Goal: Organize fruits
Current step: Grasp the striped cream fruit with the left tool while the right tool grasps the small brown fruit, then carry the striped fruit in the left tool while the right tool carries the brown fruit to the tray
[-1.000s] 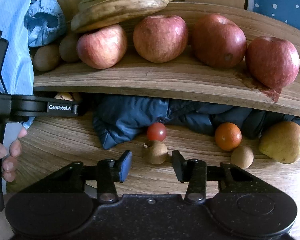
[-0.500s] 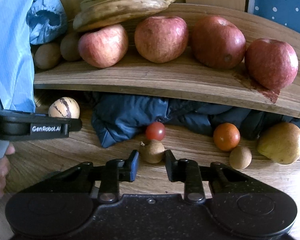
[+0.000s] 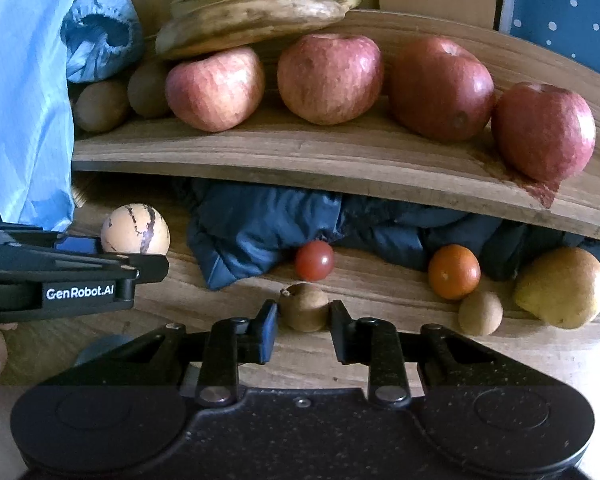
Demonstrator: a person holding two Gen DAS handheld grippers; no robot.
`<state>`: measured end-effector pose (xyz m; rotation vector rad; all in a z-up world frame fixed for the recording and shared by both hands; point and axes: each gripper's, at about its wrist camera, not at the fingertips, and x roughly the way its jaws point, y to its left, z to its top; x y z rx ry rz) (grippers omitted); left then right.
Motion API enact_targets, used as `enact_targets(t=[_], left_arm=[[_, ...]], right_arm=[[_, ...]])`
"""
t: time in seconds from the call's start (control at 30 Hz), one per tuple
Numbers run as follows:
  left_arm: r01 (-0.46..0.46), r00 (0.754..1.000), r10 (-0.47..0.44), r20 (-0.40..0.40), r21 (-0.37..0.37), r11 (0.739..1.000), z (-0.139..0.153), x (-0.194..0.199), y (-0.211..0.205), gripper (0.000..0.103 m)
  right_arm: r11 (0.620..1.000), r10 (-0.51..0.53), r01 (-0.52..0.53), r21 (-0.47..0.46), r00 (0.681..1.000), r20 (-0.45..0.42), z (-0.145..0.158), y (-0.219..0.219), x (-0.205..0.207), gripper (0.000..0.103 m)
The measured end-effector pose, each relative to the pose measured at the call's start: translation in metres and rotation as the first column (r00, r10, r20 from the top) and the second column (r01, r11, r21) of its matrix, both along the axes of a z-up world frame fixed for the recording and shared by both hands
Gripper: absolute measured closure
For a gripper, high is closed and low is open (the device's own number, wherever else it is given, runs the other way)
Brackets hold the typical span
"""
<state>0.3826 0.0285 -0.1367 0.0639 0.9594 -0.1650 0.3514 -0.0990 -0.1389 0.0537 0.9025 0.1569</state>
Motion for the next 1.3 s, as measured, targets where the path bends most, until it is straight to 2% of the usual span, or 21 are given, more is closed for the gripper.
enact_targets(t=[0.4,0.67,0.97,1.17,1.3], left_arm=[[0.039,0.999,-0.039,0.009,0.018,0.999,0.005,0.01,-0.006,0.044],[0.057,0.998,-0.057,-0.028,0.012,0.998,-0.005,0.016,-0.014,0.044],[0.057,0.997,-0.057,-0.048,-0.001,0.998,-0.005,0.01,-0.011,0.039],[0.049,0.998,-0.049,-0.043,-0.001,0.999,-0.006,0.014,-0.007,0.041],[0.055,0.998,-0.055,-0.04,0.001,0.998,-0.005,0.01,-0.004,0.047]], right_arm=[[1.0,-0.009,0.009,0.011,1.0,0.0,0.001,0.0,-0.009,0.073],[1.0,-0.003,0.003,0.022,1.0,-0.006,-0.001,-0.004,-0.005,0.073],[1.0,-0.004,0.004,0.03,1.0,-0.003,-0.001,-0.004,-0.006,0.069],[1.0,-0.003,0.003,0.028,1.0,-0.006,0.0,-0.004,-0.006,0.069],[1.0,-0.005,0.005,0.028,1.0,-0.008,0.0,-0.004,-0.007,0.071]])
